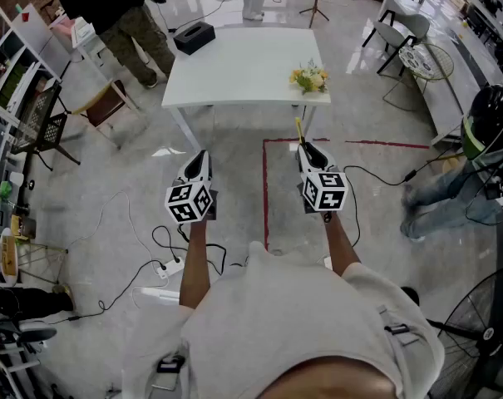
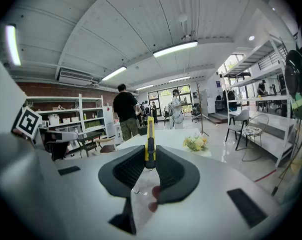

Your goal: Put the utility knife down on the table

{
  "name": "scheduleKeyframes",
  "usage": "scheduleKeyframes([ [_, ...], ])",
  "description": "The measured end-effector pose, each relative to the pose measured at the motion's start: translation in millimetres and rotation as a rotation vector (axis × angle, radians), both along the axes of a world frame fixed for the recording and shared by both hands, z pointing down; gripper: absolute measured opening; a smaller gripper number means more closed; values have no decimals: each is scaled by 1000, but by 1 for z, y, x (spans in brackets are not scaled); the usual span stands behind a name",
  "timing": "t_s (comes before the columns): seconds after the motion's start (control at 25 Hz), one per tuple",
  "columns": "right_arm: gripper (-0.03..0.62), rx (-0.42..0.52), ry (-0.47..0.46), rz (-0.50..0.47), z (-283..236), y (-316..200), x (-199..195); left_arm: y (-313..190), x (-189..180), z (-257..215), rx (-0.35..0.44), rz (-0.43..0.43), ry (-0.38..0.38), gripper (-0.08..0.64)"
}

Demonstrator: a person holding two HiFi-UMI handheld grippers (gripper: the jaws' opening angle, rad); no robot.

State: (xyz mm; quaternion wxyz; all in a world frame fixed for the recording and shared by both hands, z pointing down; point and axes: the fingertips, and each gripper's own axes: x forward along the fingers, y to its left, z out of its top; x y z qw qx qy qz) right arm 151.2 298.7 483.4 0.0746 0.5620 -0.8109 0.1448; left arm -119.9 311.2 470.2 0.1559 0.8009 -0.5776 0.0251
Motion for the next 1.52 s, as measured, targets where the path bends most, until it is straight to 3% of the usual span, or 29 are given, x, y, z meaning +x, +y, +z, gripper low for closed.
scheduleKeyframes([
  [0.92, 83, -20, -36, -64, 16, -23, 32, -23, 52, 7, -8, -3, -35, 20],
  [1.28, 83, -36, -27, -63, 32, -49, 29, -49, 50, 21, -20, -7, -33, 20],
  [1.52, 83, -44, -6, -55, 37, -92, 15, -97, 38, 28, -26, 6, -20, 19],
])
